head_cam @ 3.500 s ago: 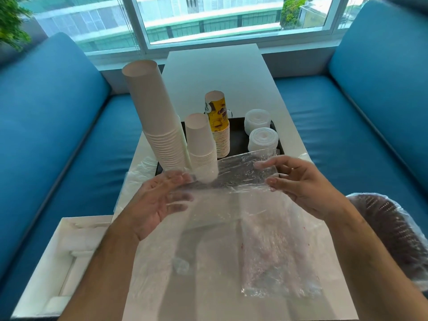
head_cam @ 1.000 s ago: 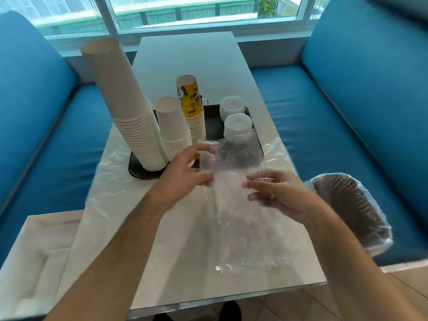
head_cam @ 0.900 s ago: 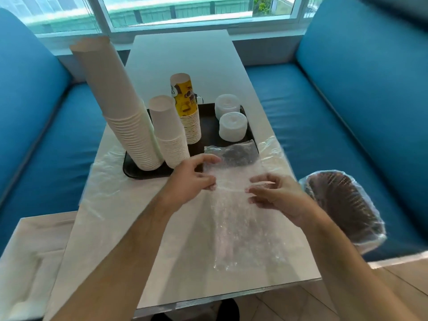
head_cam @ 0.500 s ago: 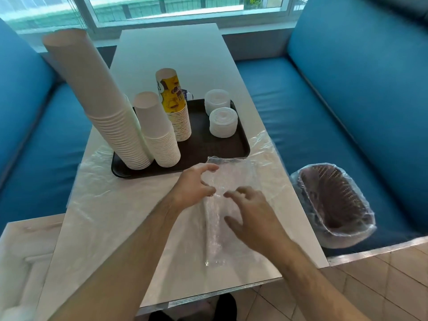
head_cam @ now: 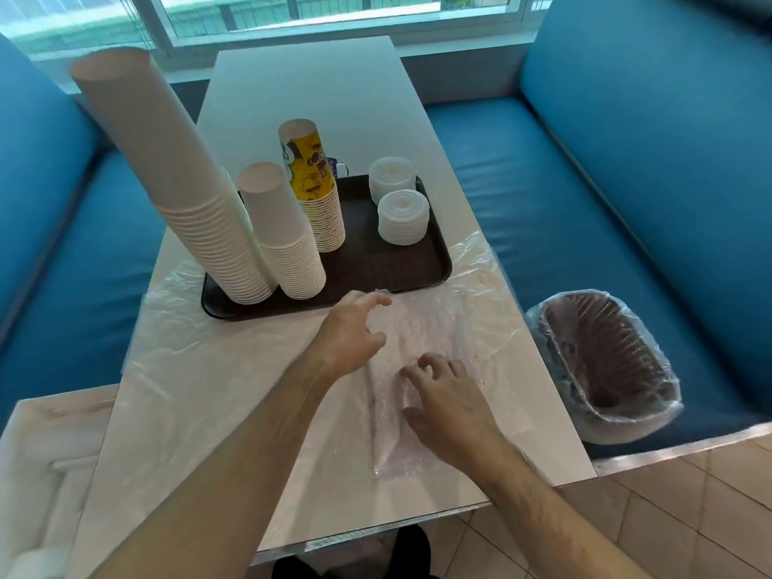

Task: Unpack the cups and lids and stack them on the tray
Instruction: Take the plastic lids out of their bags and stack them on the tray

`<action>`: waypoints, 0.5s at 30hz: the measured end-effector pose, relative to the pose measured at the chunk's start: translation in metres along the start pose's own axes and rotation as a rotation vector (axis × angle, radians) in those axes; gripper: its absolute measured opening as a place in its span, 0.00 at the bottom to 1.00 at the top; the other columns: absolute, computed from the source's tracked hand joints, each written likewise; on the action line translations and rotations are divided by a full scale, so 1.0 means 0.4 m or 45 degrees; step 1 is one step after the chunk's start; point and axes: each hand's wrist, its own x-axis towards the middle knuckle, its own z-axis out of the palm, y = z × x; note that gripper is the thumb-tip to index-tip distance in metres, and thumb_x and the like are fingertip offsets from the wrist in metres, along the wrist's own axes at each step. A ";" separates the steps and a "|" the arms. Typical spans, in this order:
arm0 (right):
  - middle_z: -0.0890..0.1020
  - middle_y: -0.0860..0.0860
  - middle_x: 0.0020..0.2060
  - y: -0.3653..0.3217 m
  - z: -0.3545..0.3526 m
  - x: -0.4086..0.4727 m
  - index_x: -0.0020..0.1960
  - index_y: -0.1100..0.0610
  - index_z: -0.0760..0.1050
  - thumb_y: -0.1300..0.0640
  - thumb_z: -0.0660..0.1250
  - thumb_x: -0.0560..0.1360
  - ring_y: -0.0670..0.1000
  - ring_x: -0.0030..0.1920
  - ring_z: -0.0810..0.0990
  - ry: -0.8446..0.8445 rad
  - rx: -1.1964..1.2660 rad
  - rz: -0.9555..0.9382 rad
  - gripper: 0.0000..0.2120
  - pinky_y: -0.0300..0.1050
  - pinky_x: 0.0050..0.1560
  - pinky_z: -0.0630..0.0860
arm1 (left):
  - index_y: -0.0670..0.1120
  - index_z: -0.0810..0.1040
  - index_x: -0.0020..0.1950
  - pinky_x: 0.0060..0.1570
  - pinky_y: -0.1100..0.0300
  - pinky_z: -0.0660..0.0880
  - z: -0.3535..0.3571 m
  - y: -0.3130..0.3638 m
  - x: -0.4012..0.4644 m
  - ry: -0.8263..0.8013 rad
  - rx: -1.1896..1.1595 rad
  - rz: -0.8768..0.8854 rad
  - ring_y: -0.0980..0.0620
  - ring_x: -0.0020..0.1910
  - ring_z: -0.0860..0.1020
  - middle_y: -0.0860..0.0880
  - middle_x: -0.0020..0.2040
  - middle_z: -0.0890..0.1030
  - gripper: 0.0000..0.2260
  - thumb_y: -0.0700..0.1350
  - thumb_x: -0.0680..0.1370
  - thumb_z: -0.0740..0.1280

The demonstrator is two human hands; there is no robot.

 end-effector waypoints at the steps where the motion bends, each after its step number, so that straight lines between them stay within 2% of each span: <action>1: 0.64 0.49 0.74 -0.002 0.000 0.000 0.75 0.48 0.64 0.49 0.65 0.79 0.53 0.70 0.64 0.004 -0.008 0.000 0.26 0.45 0.69 0.64 | 0.53 0.75 0.69 0.54 0.60 0.75 -0.001 0.007 0.000 0.071 0.127 0.023 0.53 0.52 0.77 0.51 0.66 0.70 0.23 0.38 0.76 0.70; 2: 0.64 0.49 0.75 -0.004 0.001 0.000 0.75 0.48 0.64 0.49 0.65 0.79 0.54 0.70 0.64 0.006 -0.013 0.001 0.25 0.45 0.69 0.64 | 0.52 0.75 0.68 0.57 0.59 0.74 0.001 0.014 -0.001 0.137 0.246 0.063 0.52 0.57 0.73 0.51 0.66 0.69 0.21 0.38 0.76 0.69; 4: 0.64 0.49 0.75 -0.008 0.002 0.001 0.75 0.49 0.65 0.50 0.65 0.79 0.54 0.70 0.64 0.007 -0.014 0.010 0.25 0.46 0.69 0.64 | 0.51 0.77 0.64 0.59 0.59 0.70 0.006 0.036 -0.001 0.165 0.419 0.196 0.50 0.61 0.69 0.50 0.64 0.70 0.19 0.36 0.76 0.68; 6: 0.66 0.51 0.74 -0.009 0.006 0.004 0.75 0.50 0.66 0.52 0.63 0.80 0.55 0.69 0.66 0.019 -0.020 0.020 0.24 0.46 0.69 0.66 | 0.52 0.78 0.62 0.61 0.57 0.71 0.021 0.061 0.004 0.040 0.584 0.351 0.49 0.61 0.69 0.51 0.63 0.72 0.18 0.35 0.76 0.67; 9: 0.70 0.53 0.70 -0.010 0.017 0.008 0.73 0.52 0.67 0.55 0.62 0.78 0.56 0.63 0.69 0.033 -0.041 0.029 0.23 0.47 0.65 0.69 | 0.55 0.77 0.66 0.59 0.55 0.70 0.052 0.084 0.035 -0.245 0.813 0.483 0.49 0.63 0.68 0.53 0.66 0.72 0.18 0.43 0.77 0.71; 12: 0.71 0.53 0.67 -0.012 0.028 0.012 0.73 0.52 0.67 0.53 0.64 0.76 0.55 0.60 0.71 0.054 -0.060 0.048 0.25 0.47 0.62 0.71 | 0.58 0.69 0.74 0.61 0.51 0.73 0.070 0.080 0.076 -0.470 0.939 0.482 0.47 0.65 0.69 0.54 0.71 0.69 0.29 0.49 0.75 0.75; 15: 0.72 0.53 0.67 -0.014 0.029 0.015 0.71 0.50 0.69 0.50 0.64 0.76 0.54 0.60 0.72 0.056 -0.086 0.027 0.24 0.48 0.62 0.72 | 0.62 0.59 0.79 0.66 0.46 0.73 0.060 0.077 0.104 -0.665 1.071 0.407 0.44 0.73 0.63 0.53 0.77 0.60 0.44 0.43 0.69 0.79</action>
